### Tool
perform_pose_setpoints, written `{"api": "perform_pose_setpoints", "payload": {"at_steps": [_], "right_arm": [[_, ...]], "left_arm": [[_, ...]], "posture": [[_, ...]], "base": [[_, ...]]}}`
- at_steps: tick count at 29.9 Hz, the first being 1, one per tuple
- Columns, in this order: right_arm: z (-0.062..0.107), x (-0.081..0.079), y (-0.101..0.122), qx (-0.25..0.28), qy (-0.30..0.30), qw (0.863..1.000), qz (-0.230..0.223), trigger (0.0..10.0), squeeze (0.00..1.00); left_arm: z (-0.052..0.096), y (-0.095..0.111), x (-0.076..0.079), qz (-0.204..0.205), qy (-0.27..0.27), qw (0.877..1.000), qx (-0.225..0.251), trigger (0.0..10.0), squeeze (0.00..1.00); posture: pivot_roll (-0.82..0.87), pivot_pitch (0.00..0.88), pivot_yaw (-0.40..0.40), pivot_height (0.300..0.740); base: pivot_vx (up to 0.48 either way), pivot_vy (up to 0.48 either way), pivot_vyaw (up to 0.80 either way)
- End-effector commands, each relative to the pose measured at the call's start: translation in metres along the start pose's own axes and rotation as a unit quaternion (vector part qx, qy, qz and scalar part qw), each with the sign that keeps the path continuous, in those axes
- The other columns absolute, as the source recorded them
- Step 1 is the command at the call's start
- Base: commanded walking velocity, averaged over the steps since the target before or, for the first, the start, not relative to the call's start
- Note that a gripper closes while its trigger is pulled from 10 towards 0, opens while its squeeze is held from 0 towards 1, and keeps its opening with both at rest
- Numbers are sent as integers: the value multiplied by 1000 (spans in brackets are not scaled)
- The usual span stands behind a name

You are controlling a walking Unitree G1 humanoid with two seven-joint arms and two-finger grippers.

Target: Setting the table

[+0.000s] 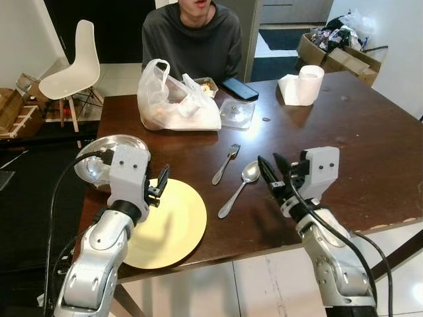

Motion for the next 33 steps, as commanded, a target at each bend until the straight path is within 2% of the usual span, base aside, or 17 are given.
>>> {"api": "perform_pose_setpoints", "payload": {"at_steps": [1, 5, 10, 12, 14, 16, 17, 18, 19, 22, 23, 26, 27, 28, 29, 33], "right_arm": [[0, -2, 3, 5, -2, 1000, 0, 10000, 0], [1, -3, -6, -11, -12, 1000, -8, 10000, 0], [0, -7, -16, -34, -14, 999, -17, 10000, 0], [-3, -12, -46, -102, 5, 994, -36, 10000, 0], [-7, -9, -53, -115, 0, 993, -35, 10000, 0], [-17, -11, -65, -142, 8, 989, -35, 10000, 0], [-21, -11, -69, -152, 9, 987, -51, 10000, 0], [-27, -9, -75, -167, -2, 984, -62, 10000, 918], [-31, -8, -81, -179, -9, 980, -82, 10000, 1000], [-39, -7, -87, -195, -22, 974, -115, 10000, 1000], [-47, -8, -87, -199, -22, 970, -140, 10000, 1000], [-53, -11, -88, -212, -13, 965, -151, 10000, 1000], [-57, -14, -87, -221, -8, 963, -157, 10000, 953], [-57, -14, -87, -221, -8, 963, -157, 10000, 953], [-61, -16, -85, -227, 1, 961, -155, 10000, 0], [-76, -27, -76, -244, 33, 962, -120, 10000, 0]], "left_arm": [[3, -5, -7, -7, 16, 1000, -6, 10000, 0], [3, -5, -1, -12, 3, 1000, -8, 10000, 0], [2, -3, -3, -18, -1, 1000, -7, 10000, 0], [-1, 0, -6, -26, 2, 1000, -4, 10000, 0], [-2, 4, -5, -29, -1, 1000, -1, 10000, 0], [0, 10, -12, -40, 1, 999, 5, 10000, 0], [1, 12, -16, -46, 5, 999, 7, 10000, 0], [3, 14, -21, -52, 13, 999, 9, 10000, 0], [5, 16, -26, -57, 20, 998, 11, 10000, 0], [9, 19, -31, -62, 31, 997, 13, 10000, 0], [12, 21, -33, -64, 37, 997, 15, 10000, 0], [17, 24, -35, -68, 39, 997, 15, 10000, 0], [20, 25, -36, -71, 40, 997, 14, 10000, 0], [20, 25, -36, -71, 40, 997, 14, 10000, 0], [22, 25, -38, -73, 41, 996, 12, 10000, 0], [28, 22, -40, -74, 48, 996, 6, 10000, 0]], "posture": [[2, 2, 91, 740], [17, 15, 95, 740], [19, 17, 95, 740], [48, 16, 98, 740], [63, 16, 95, 740], [84, 24, 88, 740], [107, 35, 78, 740], [134, 38, 64, 740], [146, 38, 60, 740], [171, 40, 55, 740], [195, 49, 49, 740], [220, 72, 41, 740], [222, 80, 35, 740], [222, 80, 35, 740], [220, 84, 31, 740], [218, 102, 10, 740]], "base": [[0, 0, 0], [0, 0, 0], [0, 0, 0], [0, 0, 0], [0, 0, 0], [0, 0, 0], [0, 0, 0], [0, 0, 0], [0, 0, 0], [0, 0, 0], [0, 0, 0], [0, 0, 0], [0, 0, 0], [0, 0, 0], [0, 0, 0], [0, 0, 0]]}}
Point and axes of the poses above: a point about 5 cm out from each wrist's last joint towards the gripper, its own z axis pointing back from the gripper into the wrist, its own y axis along the axis of the wrist's last joint, x = y × z, the point moved 5 cm from there along -z, pointing out of the wrist towards the gripper, and after that the axes turned 9 degrees about z, right-handed, at the moved point
